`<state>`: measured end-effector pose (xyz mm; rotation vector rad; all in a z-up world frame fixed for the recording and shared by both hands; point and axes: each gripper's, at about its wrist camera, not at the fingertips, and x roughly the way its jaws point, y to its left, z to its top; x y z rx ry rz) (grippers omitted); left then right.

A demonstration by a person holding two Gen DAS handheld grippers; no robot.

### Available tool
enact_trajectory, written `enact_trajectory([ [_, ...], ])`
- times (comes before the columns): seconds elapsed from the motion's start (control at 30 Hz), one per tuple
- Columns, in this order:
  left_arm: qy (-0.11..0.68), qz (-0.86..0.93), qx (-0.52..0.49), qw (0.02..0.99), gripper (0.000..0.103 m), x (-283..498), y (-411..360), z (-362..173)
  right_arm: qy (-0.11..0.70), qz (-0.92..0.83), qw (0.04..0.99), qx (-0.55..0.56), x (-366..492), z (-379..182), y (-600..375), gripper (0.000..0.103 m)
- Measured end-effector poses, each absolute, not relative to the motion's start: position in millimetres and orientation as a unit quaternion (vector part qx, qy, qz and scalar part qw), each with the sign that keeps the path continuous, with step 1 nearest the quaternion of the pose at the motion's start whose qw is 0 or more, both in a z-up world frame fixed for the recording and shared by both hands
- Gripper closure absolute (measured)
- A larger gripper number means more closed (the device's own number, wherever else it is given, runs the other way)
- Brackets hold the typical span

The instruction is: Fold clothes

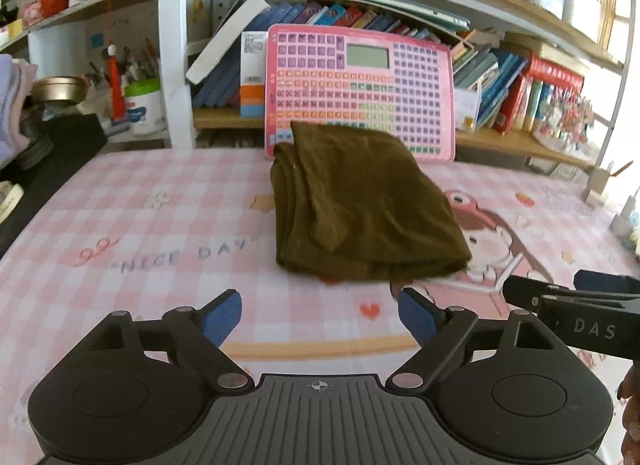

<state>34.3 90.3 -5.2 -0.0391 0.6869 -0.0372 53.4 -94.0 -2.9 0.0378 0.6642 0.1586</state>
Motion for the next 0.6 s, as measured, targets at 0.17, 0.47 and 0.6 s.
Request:
enact_trajectory([
  [0.17,0.335,-0.006,-0.003,0.942,0.007,20,79,-4,0.326,0.084,0.942,0.013,44,-2,-99,0.015],
  [0.47,0.335,0.021,-0.009,0.942,0.001,15,81,2,0.319,0.096,0.943,0.011,34,4,-99,0.015],
  [0.6,0.338,0.026,-0.008,0.941,0.0,17,83,3,0.318,0.099,0.943,0.008,35,6,-97,0.014],
])
